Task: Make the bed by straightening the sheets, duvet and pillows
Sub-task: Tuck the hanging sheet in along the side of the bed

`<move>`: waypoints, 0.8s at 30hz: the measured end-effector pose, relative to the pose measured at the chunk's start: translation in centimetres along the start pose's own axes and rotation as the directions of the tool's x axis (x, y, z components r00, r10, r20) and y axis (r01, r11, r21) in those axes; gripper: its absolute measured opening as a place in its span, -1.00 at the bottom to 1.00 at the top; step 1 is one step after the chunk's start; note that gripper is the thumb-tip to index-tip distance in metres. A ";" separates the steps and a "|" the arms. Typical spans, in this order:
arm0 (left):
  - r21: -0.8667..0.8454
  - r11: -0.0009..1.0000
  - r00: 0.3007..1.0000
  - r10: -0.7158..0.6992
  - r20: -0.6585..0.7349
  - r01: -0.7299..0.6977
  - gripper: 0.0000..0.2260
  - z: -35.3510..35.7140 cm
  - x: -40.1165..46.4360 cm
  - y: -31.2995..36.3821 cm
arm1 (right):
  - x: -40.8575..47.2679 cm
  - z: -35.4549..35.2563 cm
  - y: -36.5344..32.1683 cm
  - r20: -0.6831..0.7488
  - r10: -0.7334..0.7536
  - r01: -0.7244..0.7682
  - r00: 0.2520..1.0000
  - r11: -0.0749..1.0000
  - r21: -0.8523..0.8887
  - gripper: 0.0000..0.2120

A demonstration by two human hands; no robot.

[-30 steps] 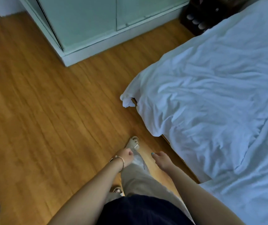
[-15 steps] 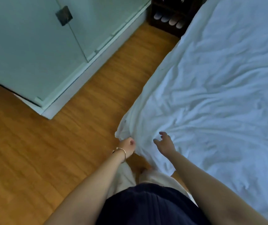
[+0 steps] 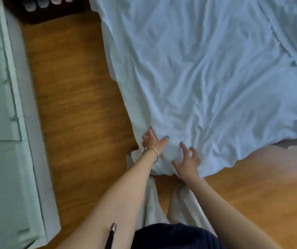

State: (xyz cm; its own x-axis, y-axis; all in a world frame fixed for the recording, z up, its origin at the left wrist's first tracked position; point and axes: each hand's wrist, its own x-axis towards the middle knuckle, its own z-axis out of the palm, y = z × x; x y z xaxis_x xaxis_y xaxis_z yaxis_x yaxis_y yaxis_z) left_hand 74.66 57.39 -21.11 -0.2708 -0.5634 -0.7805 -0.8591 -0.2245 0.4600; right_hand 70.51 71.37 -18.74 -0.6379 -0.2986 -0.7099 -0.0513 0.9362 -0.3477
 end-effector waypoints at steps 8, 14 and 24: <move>-0.172 0.976 0.987 -0.146 -0.061 0.133 -0.40 -0.8 2.0 1.5 | -2.1 3.4 -2.1 -0.114 0.259 -0.235 0.959 0.953 0.192 -0.34; -0.348 0.934 0.994 -0.102 -0.033 0.084 -0.05 -2.1 1.2 -0.2 | -2.7 4.1 -2.0 -0.080 0.211 -0.189 0.974 0.957 0.221 -0.33; -0.403 0.913 0.982 0.132 0.138 -0.066 -0.52 0.1 -0.8 -5.1 | -4.5 8.3 0.1 -0.196 0.106 -0.048 0.975 0.958 0.282 -0.16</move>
State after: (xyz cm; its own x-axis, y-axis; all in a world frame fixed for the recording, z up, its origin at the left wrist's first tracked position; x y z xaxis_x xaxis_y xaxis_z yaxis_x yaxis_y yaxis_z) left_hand 79.25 59.07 -22.86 -0.4394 -0.4726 -0.7639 -0.5913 -0.4880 0.6420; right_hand 79.75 71.27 -20.67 -0.7777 -0.1552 -0.6092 0.1984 0.8590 -0.4720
